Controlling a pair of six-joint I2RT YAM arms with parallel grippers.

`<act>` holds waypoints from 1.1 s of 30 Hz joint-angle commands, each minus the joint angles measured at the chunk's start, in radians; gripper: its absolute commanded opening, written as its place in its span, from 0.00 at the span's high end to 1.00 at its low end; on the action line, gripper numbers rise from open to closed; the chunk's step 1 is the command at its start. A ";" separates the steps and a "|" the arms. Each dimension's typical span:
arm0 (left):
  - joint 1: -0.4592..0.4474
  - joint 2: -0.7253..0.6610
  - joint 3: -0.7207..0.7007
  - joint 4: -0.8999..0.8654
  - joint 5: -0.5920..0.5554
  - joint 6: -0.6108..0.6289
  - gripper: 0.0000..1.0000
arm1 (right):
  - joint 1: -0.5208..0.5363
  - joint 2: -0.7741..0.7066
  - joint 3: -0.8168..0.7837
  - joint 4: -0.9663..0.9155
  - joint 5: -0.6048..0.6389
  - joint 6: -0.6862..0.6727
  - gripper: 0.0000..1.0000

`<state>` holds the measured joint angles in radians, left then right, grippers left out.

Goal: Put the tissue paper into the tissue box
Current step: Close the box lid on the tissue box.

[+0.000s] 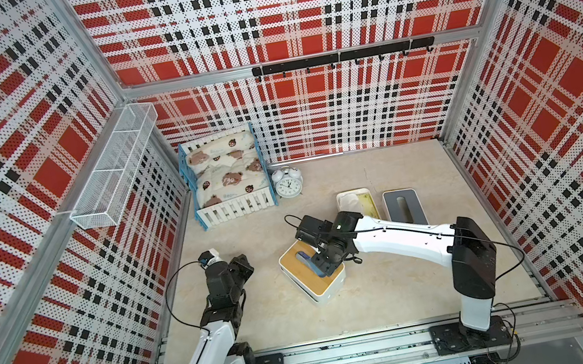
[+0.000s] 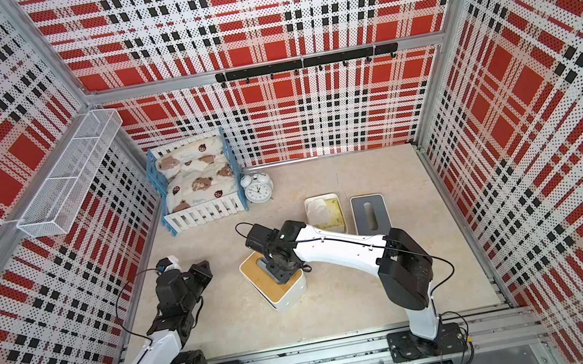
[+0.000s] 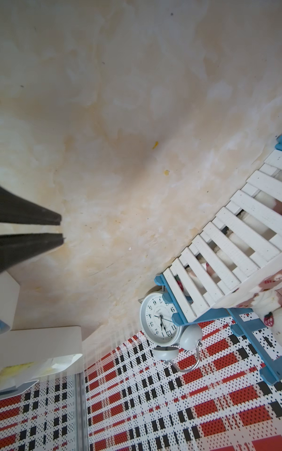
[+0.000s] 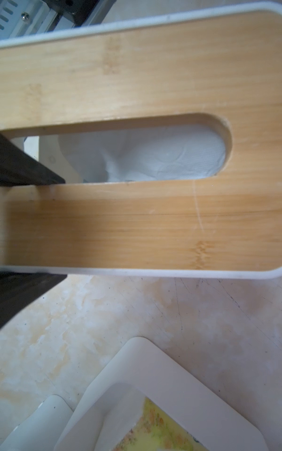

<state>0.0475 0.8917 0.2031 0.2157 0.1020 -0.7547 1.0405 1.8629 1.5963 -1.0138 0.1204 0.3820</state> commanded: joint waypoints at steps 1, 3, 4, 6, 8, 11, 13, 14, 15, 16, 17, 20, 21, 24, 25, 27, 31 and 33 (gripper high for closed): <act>0.009 0.012 0.032 0.019 0.021 0.011 0.85 | -0.002 0.017 0.039 -0.034 -0.039 -0.012 0.66; 0.008 0.022 0.037 0.024 0.028 0.008 0.85 | -0.003 0.027 0.045 -0.042 -0.034 -0.014 0.66; 0.008 0.023 0.038 0.025 0.028 0.007 0.85 | -0.002 0.032 0.046 -0.046 -0.031 -0.016 0.66; 0.002 0.027 0.046 0.030 0.030 0.003 0.85 | -0.002 0.043 0.052 -0.049 -0.026 -0.020 0.66; -0.005 0.031 0.052 0.033 0.030 0.002 0.85 | -0.002 0.056 0.060 -0.055 -0.019 -0.022 0.66; -0.020 0.047 0.058 0.056 0.044 0.003 0.83 | -0.004 0.078 0.076 -0.061 -0.004 -0.024 0.66; -0.030 0.065 0.058 0.074 0.059 0.003 0.81 | -0.005 0.089 0.089 -0.058 0.001 -0.025 0.66; -0.036 0.075 0.059 0.080 0.062 0.003 0.80 | -0.006 0.093 0.094 -0.055 0.004 -0.023 0.66; -0.043 0.083 0.060 0.083 0.062 0.005 0.80 | -0.005 0.095 0.104 -0.053 0.004 -0.022 0.66; -0.049 0.088 0.061 0.086 0.062 0.006 0.80 | -0.005 0.096 0.112 -0.050 0.004 -0.020 0.66; -0.054 0.092 0.061 0.088 0.061 0.006 0.79 | -0.006 0.097 0.124 -0.047 0.004 -0.020 0.66; -0.069 0.100 0.067 0.091 0.054 0.008 0.79 | -0.006 0.103 0.163 -0.058 0.015 -0.020 0.66; -0.072 0.102 0.067 0.091 0.054 0.008 0.79 | -0.006 0.105 0.174 -0.059 0.022 -0.021 0.66; -0.081 0.105 0.072 0.090 0.053 0.011 0.78 | -0.009 0.110 0.191 -0.058 0.027 -0.025 0.66; -0.081 0.105 0.074 0.090 0.055 0.014 0.77 | -0.011 0.113 0.194 -0.058 0.026 -0.027 0.66; -0.081 0.102 0.074 0.090 0.057 0.014 0.75 | -0.014 0.122 0.198 -0.059 0.024 -0.032 0.66; -0.081 0.096 0.079 0.085 0.056 0.016 0.75 | -0.017 0.144 0.196 -0.054 0.015 -0.039 0.66; -0.081 0.096 0.082 0.082 0.054 0.018 0.74 | -0.020 0.156 0.195 -0.054 0.010 -0.042 0.66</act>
<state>-0.0280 0.9943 0.2554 0.2844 0.1520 -0.7547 1.0298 1.9953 1.7760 -1.0763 0.1333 0.3523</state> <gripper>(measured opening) 0.254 0.491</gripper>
